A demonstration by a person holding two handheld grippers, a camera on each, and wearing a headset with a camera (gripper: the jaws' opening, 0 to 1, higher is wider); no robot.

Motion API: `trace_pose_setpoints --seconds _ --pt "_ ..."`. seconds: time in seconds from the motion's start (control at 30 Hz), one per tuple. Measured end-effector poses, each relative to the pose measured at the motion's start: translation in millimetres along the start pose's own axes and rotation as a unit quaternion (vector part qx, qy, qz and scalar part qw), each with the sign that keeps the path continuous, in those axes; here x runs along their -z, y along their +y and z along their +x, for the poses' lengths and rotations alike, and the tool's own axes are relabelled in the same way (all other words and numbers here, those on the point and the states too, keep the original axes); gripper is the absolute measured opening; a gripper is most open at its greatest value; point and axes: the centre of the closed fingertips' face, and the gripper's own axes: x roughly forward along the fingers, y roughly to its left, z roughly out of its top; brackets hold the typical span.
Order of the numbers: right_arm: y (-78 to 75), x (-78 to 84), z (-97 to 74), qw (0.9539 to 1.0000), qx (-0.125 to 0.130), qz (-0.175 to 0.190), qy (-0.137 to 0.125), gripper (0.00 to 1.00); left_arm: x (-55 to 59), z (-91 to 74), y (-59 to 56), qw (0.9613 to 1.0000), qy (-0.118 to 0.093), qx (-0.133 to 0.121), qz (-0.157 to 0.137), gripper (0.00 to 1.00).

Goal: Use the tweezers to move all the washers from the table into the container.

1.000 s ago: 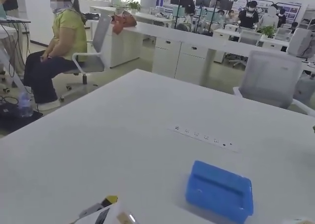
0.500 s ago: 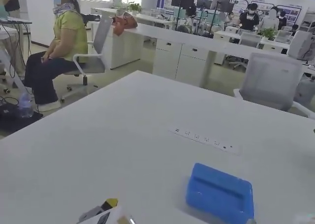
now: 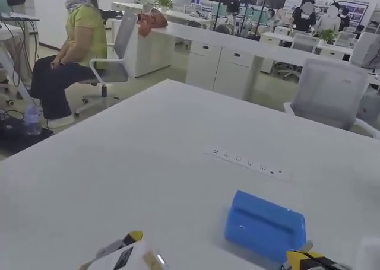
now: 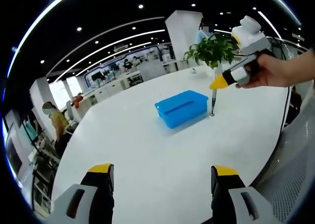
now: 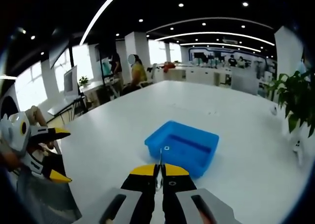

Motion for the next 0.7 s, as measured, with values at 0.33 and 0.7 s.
trace_pose_setpoints --seconds 0.33,0.7 --pt "-9.5 -15.0 -0.3 0.9999 0.008 0.001 -0.012 0.00 -0.8 0.4 -2.5 1.0000 -0.001 0.006 0.001 0.84" --pt "-18.1 -36.6 9.8 0.9995 0.013 -0.013 -0.025 0.00 -3.7 -0.5 -3.6 0.9999 -0.009 0.012 -0.008 0.85"
